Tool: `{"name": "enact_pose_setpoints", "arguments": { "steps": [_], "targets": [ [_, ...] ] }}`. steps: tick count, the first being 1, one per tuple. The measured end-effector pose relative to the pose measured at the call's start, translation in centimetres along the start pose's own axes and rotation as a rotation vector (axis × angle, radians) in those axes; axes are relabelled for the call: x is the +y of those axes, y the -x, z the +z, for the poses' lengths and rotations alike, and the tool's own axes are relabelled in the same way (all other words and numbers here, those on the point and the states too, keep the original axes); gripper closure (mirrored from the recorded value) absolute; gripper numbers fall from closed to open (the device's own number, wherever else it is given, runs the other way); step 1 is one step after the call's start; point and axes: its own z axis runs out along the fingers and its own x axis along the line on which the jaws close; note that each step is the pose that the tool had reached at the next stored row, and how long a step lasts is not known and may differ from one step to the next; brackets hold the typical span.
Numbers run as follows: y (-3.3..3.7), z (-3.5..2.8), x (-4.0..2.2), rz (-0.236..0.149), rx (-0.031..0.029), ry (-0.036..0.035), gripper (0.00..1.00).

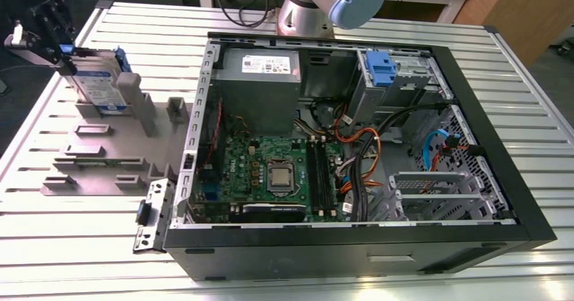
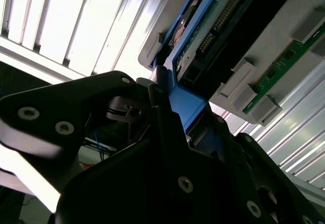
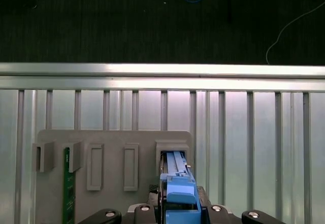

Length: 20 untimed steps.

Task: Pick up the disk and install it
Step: 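Pick up the disk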

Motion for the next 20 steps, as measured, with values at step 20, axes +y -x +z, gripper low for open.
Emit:
{"name": "enact_pose_setpoints", "arguments": {
  "steps": [20],
  "targets": [
    [0.02,-0.83,0.01,0.0,0.0001,0.0001,0.64]
  ]
}}
